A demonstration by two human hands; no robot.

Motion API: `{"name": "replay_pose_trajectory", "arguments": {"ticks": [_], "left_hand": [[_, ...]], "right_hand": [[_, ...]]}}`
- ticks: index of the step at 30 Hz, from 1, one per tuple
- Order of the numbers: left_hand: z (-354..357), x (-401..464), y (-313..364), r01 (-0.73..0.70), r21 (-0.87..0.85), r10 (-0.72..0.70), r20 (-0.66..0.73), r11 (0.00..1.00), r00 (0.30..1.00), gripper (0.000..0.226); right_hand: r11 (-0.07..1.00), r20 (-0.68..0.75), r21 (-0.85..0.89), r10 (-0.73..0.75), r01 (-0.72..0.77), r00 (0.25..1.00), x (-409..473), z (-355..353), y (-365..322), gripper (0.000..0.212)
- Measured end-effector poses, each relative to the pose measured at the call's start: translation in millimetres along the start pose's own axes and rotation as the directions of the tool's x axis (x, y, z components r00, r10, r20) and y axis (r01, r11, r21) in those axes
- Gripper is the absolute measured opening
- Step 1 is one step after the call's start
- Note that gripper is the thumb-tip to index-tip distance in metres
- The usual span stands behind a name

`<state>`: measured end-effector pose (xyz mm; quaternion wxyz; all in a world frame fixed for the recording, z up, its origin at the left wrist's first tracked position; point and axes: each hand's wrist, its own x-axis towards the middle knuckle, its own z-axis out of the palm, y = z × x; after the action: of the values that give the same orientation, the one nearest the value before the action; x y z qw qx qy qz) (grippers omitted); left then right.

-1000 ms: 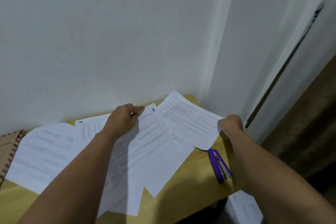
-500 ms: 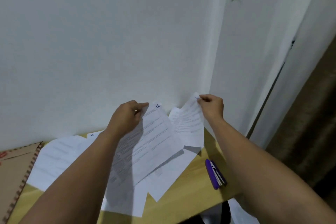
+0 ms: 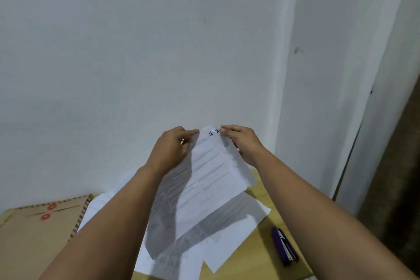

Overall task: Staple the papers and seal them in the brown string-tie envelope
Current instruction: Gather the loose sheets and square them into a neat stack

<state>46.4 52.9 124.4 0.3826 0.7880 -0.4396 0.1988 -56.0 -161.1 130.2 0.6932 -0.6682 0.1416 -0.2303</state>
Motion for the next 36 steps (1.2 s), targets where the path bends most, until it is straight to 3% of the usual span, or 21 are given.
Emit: {"name": "replay_pose_trajectory", "arguments": {"ticks": [11, 22, 29, 36], "left_hand": [[-9.9, -3.6, 6.9, 0.051, 0.011, -0.050, -0.088, 0.999, 0.995, 0.041], [-5.5, -7.0, 0.0, 0.096, -0.057, -0.100, -0.076, 0.994, 0.992, 0.041], [-1.0, -7.5, -7.2, 0.117, -0.027, -0.119, -0.073, 0.993, 0.990, 0.041], [2.8, -11.8, -10.0, 0.143, -0.023, -0.144, -0.055, 0.989, 0.988, 0.040]], "right_hand": [[0.975, 0.180, 0.201, 0.057, -0.093, 0.982, -8.8, 25.4, -8.5, 0.026], [0.976, 0.227, 0.174, 0.088, -0.130, 0.970, -18.3, 32.9, -5.7, 0.023], [0.989, 0.225, 0.130, 0.044, -0.075, 0.973, -22.4, 36.6, -4.1, 0.033], [0.992, 0.118, -0.059, -0.100, 0.107, 0.988, -24.2, 37.4, 5.5, 0.024]]}}
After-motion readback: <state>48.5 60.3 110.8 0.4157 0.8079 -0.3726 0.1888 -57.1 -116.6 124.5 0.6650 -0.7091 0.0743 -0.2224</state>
